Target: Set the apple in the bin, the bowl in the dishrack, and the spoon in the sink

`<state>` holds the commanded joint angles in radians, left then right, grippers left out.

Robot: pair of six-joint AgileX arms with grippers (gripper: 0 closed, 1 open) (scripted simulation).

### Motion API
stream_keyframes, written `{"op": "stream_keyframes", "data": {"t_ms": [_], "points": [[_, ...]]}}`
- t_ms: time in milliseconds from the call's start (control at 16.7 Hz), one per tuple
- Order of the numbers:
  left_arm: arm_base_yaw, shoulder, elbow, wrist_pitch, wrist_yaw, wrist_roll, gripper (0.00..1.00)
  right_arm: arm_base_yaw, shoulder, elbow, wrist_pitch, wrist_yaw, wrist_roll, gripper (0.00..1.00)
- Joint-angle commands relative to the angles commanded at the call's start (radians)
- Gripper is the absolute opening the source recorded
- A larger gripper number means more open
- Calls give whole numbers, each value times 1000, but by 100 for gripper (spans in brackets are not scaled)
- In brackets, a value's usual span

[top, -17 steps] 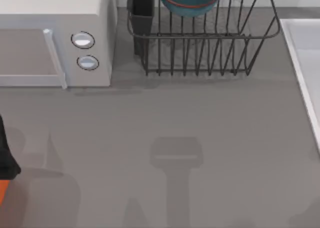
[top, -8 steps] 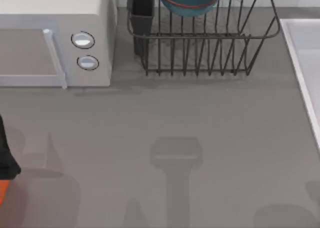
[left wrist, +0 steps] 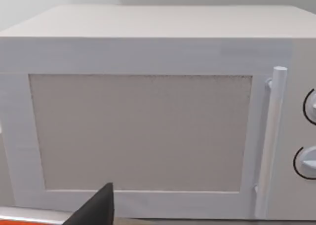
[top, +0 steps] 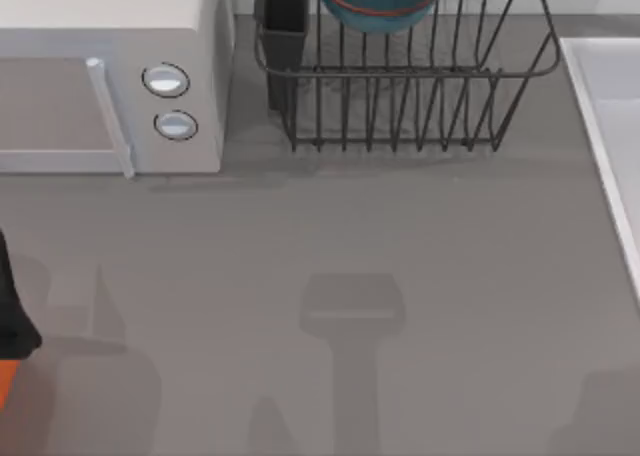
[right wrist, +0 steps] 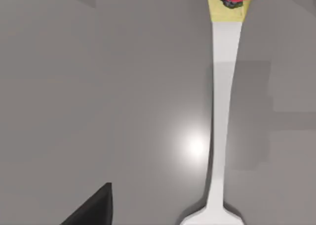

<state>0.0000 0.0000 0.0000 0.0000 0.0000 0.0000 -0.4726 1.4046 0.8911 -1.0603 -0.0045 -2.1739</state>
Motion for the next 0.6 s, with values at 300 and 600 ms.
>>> {"op": "stream_keyframes", "data": {"t_ms": [300,600], "points": [[0,0,0,0,0,0,100,4,-2,-5,5,0,2,100],[0,0,0,0,0,0,100,4,77,-95,171,0,7,100]]}}
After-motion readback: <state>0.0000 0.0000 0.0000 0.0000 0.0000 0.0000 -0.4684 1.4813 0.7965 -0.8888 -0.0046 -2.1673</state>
